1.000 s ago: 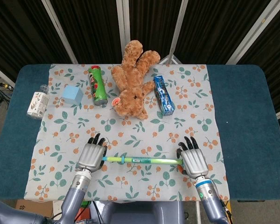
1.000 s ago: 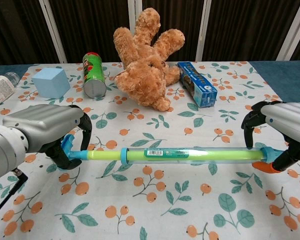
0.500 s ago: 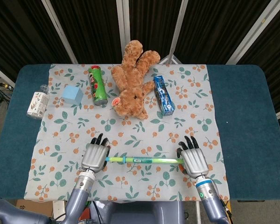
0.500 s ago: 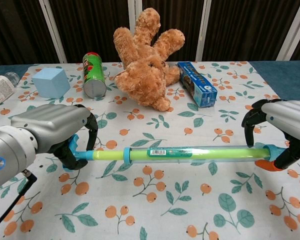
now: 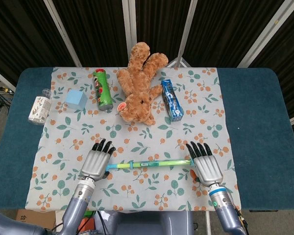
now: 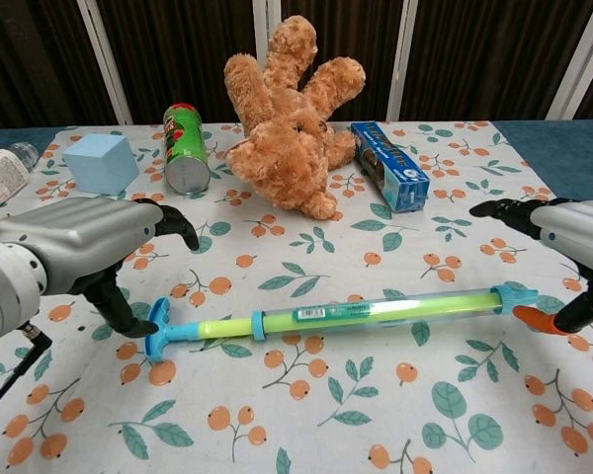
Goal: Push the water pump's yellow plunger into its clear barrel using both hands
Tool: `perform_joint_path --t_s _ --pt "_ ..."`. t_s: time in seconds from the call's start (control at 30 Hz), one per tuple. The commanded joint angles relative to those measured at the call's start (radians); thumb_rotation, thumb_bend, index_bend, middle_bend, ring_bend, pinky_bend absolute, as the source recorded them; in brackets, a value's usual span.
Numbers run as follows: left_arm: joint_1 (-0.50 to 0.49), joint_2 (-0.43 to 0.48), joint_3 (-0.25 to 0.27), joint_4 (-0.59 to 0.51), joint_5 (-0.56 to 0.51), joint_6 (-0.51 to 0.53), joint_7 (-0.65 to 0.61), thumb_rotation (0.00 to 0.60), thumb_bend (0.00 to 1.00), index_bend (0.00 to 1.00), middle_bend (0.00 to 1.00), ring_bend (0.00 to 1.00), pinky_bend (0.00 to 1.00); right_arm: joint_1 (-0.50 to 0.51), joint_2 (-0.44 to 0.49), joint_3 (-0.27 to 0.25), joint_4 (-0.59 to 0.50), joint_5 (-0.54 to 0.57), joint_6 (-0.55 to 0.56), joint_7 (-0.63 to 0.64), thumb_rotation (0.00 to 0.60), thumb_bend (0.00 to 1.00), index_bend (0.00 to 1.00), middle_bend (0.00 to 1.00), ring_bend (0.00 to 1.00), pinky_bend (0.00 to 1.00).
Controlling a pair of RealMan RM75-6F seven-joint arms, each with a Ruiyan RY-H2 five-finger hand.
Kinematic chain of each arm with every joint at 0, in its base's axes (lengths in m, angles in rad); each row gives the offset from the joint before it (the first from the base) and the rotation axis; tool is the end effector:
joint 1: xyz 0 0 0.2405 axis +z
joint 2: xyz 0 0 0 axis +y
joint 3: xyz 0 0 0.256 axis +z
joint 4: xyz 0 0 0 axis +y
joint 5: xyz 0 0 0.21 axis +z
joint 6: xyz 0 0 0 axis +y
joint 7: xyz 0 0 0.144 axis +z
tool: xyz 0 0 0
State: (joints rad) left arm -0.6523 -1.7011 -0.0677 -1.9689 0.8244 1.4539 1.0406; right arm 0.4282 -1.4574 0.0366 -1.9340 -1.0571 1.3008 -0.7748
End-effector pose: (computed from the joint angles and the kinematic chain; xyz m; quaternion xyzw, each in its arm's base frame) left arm -0.1046 0.2327 -0.0300 -0.7398 -0.3849 -0.2734 0.4794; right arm -0.1811 -0.2258 0.0165 0.7103 -0.4097 0.2862 0.4957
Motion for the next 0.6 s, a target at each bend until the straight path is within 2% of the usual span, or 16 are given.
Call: perform_joint_path --t_s 0.03,0.17,0.27,0.37,0.43,0.6 --pt "0.011 0.022 0.013 -0.018 0.019 -0.004 -0.021 0.600 0.25 0.18 0.06 0.02 0.12 -0.003 0.009 -0.002 0.000 0.001 0.003 0.003 0.600 0.40 0.00 0.00 0.00 0.00" --pt "0.034 0.078 0.039 -0.051 0.071 -0.011 -0.080 0.600 0.25 0.18 0.06 0.02 0.12 -0.016 0.043 -0.010 0.001 -0.026 0.012 0.040 0.600 0.40 0.00 0.00 0.00 0.00" --pt "0.069 0.156 0.080 -0.068 0.155 -0.014 -0.169 0.600 0.24 0.17 0.06 0.02 0.12 -0.040 0.094 -0.021 0.005 -0.073 0.025 0.106 0.600 0.40 0.00 0.00 0.00 0.00" --pt "0.116 0.252 0.134 -0.071 0.263 -0.008 -0.287 0.600 0.09 0.15 0.06 0.02 0.12 -0.072 0.166 -0.039 0.007 -0.128 0.036 0.208 0.600 0.33 0.00 0.00 0.00 0.00" --pt "0.154 0.321 0.177 -0.058 0.355 0.005 -0.384 0.600 0.02 0.12 0.05 0.01 0.11 -0.098 0.223 -0.054 0.008 -0.177 0.043 0.304 0.600 0.28 0.00 0.00 0.00 0.00" --pt "0.251 0.461 0.274 0.019 0.573 0.082 -0.584 0.600 0.01 0.07 0.03 0.00 0.08 -0.171 0.333 -0.096 0.039 -0.294 0.100 0.489 0.600 0.25 0.00 0.00 0.00 0.00"
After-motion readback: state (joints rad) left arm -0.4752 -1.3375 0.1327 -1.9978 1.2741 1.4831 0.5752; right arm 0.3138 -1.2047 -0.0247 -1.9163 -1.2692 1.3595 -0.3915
